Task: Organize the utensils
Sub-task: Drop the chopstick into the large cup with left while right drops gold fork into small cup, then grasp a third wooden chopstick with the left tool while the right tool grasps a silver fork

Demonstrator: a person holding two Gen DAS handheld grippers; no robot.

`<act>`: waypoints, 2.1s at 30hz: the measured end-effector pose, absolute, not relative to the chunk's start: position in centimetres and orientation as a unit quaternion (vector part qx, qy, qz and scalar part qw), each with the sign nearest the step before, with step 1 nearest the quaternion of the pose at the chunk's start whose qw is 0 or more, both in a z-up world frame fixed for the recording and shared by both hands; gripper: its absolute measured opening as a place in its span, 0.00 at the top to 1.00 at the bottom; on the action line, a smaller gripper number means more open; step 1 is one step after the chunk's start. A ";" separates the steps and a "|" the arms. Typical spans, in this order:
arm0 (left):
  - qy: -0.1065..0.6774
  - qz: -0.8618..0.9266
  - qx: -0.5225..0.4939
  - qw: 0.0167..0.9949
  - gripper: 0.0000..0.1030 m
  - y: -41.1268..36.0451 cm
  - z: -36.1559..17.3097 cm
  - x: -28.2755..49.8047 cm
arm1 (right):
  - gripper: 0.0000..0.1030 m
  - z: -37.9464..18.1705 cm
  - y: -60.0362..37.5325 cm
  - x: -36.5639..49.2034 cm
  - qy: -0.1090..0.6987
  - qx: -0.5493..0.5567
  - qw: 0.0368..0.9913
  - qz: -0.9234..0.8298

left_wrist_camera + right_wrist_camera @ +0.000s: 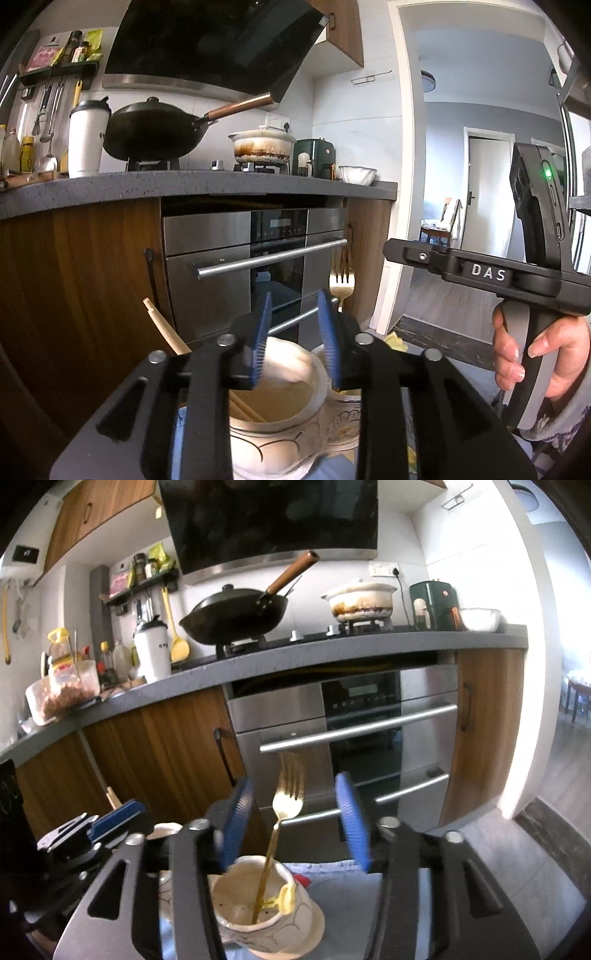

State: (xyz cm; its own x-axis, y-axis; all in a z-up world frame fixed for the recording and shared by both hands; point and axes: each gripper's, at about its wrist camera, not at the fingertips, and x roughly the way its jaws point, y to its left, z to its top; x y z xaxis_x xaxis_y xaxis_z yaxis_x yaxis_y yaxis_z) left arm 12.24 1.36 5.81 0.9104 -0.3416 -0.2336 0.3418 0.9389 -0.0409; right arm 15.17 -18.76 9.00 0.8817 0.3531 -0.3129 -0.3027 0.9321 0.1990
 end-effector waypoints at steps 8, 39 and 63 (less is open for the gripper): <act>0.108 -0.159 0.000 0.981 0.39 1.7 7.5 10.0 | 0.22 9.8 -20.8 12.6 0.167 0.087 0.968 0.167; 0.238 -0.149 0.002 0.960 0.05 0.4 1.3 3.7 | 0.05 -0.5 -24.7 6.0 0.311 0.023 0.945 0.100; 0.401 -0.218 0.023 0.889 0.47 -5.2 -7.9 3.3 | 0.68 -6.4 -21.2 6.3 0.425 0.029 0.891 0.160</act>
